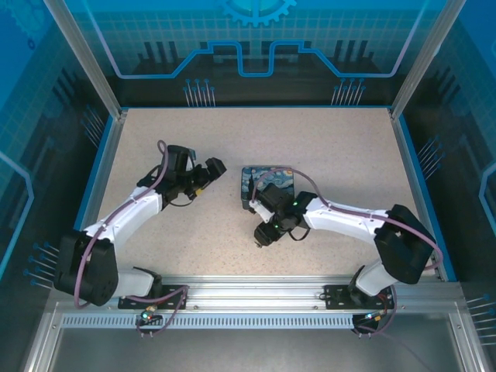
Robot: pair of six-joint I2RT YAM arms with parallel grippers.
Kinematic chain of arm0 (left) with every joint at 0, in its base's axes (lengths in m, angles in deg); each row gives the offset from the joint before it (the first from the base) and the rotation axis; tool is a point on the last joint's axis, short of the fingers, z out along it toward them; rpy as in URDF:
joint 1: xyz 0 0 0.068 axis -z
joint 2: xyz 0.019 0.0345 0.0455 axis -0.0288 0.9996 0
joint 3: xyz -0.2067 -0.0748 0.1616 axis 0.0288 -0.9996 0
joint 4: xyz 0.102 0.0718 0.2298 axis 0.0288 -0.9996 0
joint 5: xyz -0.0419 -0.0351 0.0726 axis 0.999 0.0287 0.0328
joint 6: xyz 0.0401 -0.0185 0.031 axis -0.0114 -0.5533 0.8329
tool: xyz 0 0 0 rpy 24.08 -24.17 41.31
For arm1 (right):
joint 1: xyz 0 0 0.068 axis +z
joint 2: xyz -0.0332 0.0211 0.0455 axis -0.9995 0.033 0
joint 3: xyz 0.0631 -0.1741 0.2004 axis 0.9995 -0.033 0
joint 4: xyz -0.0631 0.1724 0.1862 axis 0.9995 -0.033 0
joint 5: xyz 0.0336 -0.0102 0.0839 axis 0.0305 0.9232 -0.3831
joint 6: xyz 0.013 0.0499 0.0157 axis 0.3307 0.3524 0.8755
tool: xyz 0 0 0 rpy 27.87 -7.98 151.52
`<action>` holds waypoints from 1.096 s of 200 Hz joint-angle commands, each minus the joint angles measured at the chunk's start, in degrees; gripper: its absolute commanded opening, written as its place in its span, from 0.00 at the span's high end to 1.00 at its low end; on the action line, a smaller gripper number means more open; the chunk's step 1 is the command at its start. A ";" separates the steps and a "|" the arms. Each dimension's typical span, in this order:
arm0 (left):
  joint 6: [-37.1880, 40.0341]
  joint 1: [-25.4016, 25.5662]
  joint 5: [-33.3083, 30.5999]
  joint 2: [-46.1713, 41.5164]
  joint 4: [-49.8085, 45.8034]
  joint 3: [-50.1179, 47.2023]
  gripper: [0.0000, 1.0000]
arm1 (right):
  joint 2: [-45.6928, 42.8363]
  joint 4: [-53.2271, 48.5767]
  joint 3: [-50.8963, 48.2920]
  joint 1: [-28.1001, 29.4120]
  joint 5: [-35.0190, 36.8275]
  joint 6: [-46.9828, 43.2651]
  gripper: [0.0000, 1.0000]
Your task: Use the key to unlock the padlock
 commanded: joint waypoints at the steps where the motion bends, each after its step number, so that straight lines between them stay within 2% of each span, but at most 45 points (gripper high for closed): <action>1: 1.30 -2.27 0.72 -2.15 -2.27 -1.67 0.01 | 2.97 -1.87 3.18 2.94 3.17 -3.73 0.53; 62: 0.90 -4.31 2.00 -2.29 -2.32 -2.44 0.01 | 10.36 -4.05 6.66 6.61 6.61 -6.24 0.62; 219: 1.10 -5.28 2.64 -0.14 -1.53 -2.09 0.01 | 9.62 -1.69 1.10 8.09 6.20 -4.23 0.63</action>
